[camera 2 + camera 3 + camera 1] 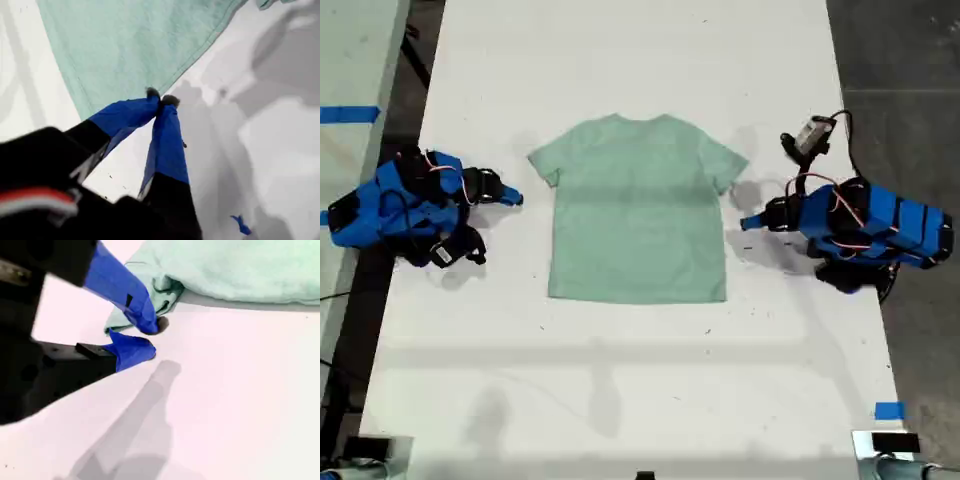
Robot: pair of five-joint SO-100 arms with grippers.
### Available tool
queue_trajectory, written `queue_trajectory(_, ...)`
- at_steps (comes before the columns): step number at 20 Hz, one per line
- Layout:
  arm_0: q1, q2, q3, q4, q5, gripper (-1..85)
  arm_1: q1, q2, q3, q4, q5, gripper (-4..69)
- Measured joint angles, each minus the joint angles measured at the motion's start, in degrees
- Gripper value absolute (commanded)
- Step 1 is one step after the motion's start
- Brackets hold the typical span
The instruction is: Fold tshirt
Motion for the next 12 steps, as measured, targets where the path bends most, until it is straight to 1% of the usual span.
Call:
queue_trajectory(1,0.0,0.0,0.0,0.2,0.0,0.1,0.0,0.0,0.0,0.0,0.0,-1.1)
queue_trajectory(2,1.8,0.1,0.0,0.9,-2.7,0.1,-0.9,0.0,0.0,0.0,2.9,-1.1)
queue_trajectory(3,7.1,0.1,0.1,0.9,-9.3,0.1,-2.5,0.0,0.0,0.0,9.9,-1.1)
queue_trajectory(4,11.3,0.1,0.1,1.0,-16.4,0.1,-2.5,0.0,0.0,0.0,20.9,-1.1)
queue_trajectory(5,13.3,0.1,0.1,1.1,-20.7,0.1,-1.8,0.0,0.0,0.0,30.8,-1.1)
queue_trajectory(6,13.9,0.1,0.1,1.4,-22.4,0.1,-1.8,0.0,0.0,0.0,37.7,-1.1)
queue_trajectory(7,13.9,0.1,0.1,1.5,-23.0,0.1,-1.8,0.0,0.0,0.0,39.7,-1.1)
queue_trajectory(11,13.5,0.1,0.1,1.6,-23.9,2.1,-1.8,0.0,0.0,0.0,40.9,-1.1)
queue_trajectory(12,13.5,0.1,0.1,1.6,-24.1,0.1,-1.8,0.0,0.0,0.0,40.9,-1.1)
